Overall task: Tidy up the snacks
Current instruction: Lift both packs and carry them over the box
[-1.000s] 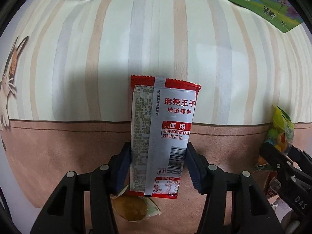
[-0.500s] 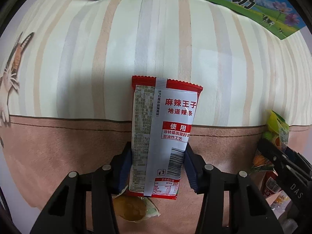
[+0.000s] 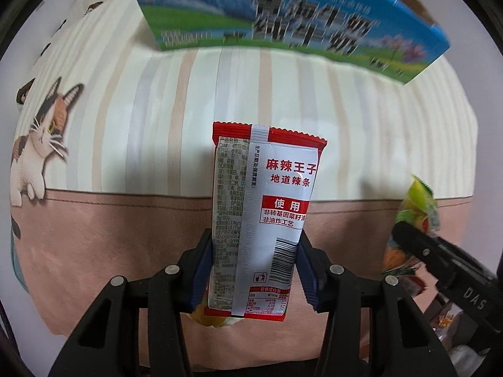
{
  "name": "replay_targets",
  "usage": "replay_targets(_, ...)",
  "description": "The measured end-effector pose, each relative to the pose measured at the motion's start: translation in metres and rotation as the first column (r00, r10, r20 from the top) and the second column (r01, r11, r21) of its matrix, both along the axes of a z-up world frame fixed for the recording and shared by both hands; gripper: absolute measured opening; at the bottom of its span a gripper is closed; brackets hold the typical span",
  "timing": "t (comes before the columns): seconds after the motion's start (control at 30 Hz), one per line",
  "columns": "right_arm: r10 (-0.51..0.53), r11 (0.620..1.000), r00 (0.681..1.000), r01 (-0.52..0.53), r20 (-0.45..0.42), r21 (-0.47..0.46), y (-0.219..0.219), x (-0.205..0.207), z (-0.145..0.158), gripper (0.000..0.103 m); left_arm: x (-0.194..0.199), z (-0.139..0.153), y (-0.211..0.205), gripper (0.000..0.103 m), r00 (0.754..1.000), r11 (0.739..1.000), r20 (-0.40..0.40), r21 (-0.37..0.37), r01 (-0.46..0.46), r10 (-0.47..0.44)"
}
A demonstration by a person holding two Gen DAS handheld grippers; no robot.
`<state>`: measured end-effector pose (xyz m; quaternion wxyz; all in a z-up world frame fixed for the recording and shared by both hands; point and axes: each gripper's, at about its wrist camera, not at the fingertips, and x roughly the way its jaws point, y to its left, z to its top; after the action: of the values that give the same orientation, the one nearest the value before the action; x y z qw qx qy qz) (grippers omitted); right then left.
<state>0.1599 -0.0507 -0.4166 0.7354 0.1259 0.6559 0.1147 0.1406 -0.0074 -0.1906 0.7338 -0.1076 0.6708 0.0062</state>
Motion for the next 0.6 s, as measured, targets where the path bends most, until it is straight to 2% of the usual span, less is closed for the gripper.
replay_targets(0.1, 0.001, 0.999, 1.000, -0.002, 0.025, 0.038, -0.008, -0.008, 0.026, 0.058, 0.012, 0.018, 0.006, 0.046, 0.999, 0.999, 0.033, -0.035, -0.005, 0.006)
replay_targets(0.3, 0.007, 0.995, 0.995, -0.017, 0.103, 0.101, -0.008, 0.017, 0.081, 0.058, 0.037, 0.080, 0.003, 0.046, 0.993, 0.991, 0.121, -0.130, 0.006, 0.010)
replay_targets(0.47, 0.035, 0.992, 0.983, -0.056, 0.180, 0.115, -0.002, 0.060, 0.125, 0.058, 0.087, 0.109, -0.009, 0.046, 0.982, 0.986, 0.187, -0.164, 0.037, -0.006)
replay_targets(0.6, 0.070, 0.992, 0.972, -0.091, 0.225, 0.083, 0.017, 0.113, 0.145, 0.058, 0.152, 0.118, -0.018, 0.046, 0.975, 0.988, 0.219, -0.144, 0.057, -0.025)
